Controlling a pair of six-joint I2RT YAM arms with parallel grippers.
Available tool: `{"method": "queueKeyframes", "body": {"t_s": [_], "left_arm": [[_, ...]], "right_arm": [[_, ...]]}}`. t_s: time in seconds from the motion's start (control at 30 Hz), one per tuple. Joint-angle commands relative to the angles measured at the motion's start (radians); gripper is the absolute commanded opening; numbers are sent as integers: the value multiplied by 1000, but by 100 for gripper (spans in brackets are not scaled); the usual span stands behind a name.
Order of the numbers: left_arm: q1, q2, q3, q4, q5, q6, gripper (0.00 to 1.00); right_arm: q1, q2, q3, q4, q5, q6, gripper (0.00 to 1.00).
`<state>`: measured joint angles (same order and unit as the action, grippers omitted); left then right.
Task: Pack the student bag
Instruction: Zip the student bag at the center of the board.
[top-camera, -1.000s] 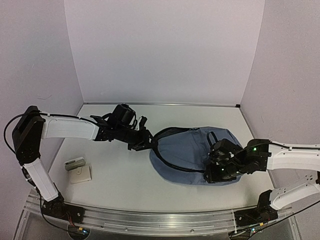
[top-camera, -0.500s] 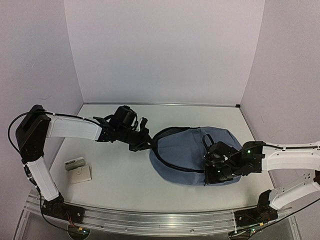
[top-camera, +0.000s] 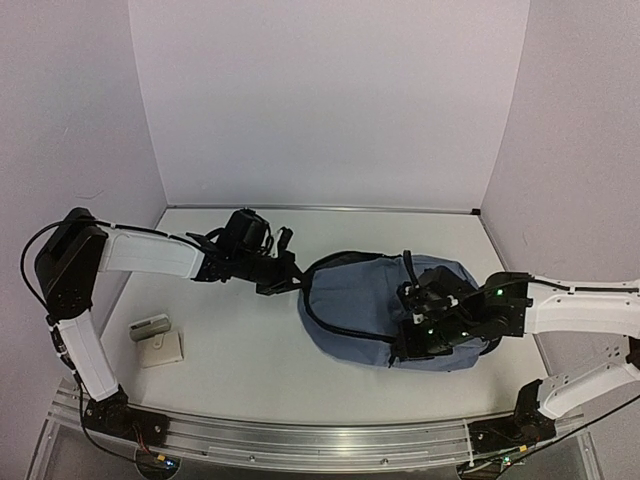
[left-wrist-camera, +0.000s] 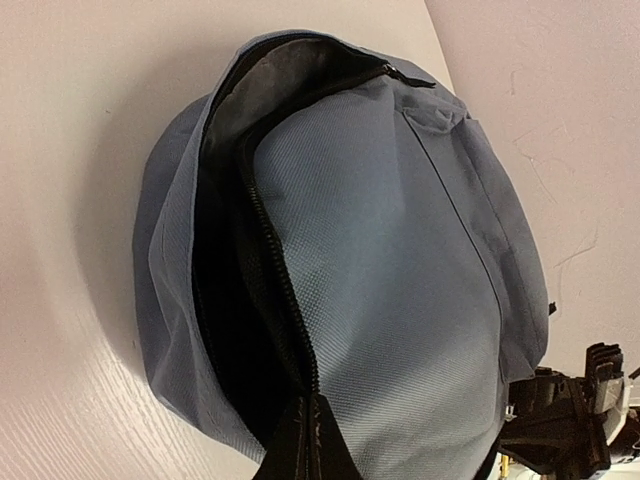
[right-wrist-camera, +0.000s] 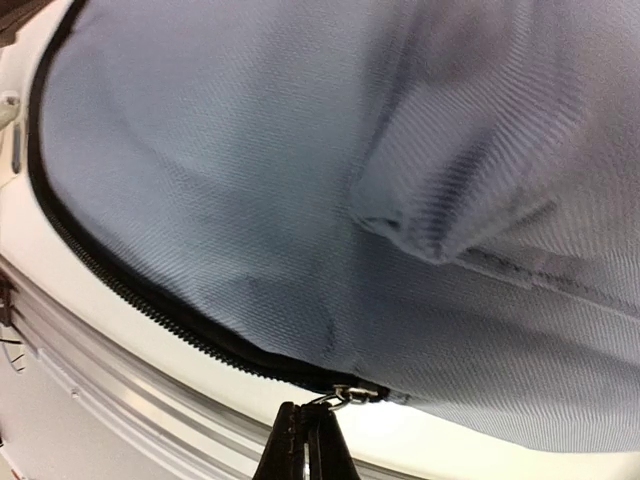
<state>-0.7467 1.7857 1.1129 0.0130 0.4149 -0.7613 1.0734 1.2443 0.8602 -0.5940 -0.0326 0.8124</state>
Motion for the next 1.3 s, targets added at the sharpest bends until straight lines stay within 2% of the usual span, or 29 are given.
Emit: {"method": "queueKeyframes", "body": {"t_s": [0.0,0.13,0.23,0.3,0.37,0.47,0.5,0.57,0.63,0.67,0.8,0.9,1.07,1.27], "left_arm": [[6,18,14,84,1,38,0],[6,19,8,108,2,44,0],[8,12,33,56,-58,86,0],[10,-5,62,5,-113,122,4],[10,-52,69,-7,-164,158,18],[6,-144,39,-7,-228,218,60],[2,-175,22,-7,-248,236,70],[-17,-231,-19,-7,-270,272,80],[-51,-265,-54,-21,-280,290,85],[-75,-277,-67,-53,-286,293,87],[-216,-297,-107,-76,-327,294,84],[-297,-317,-159,-25,-346,246,78],[-421,-318,-186,19,-404,196,70],[-496,-171,-107,-6,-367,60,58]], "right_arm": [[28,85,103,112,-45,1,0],[47,180,187,155,-20,2,0],[54,227,233,190,-13,10,0],[55,239,248,205,2,24,0],[55,240,249,217,19,45,0],[55,235,239,242,33,77,0],[54,233,234,252,45,87,0],[54,229,224,279,52,96,0],[53,217,225,292,57,98,20],[53,206,226,295,60,97,32],[53,121,226,294,94,84,45],[45,33,189,280,160,91,55],[-41,-76,83,260,190,102,57],[-83,-108,46,255,212,87,57]]}}
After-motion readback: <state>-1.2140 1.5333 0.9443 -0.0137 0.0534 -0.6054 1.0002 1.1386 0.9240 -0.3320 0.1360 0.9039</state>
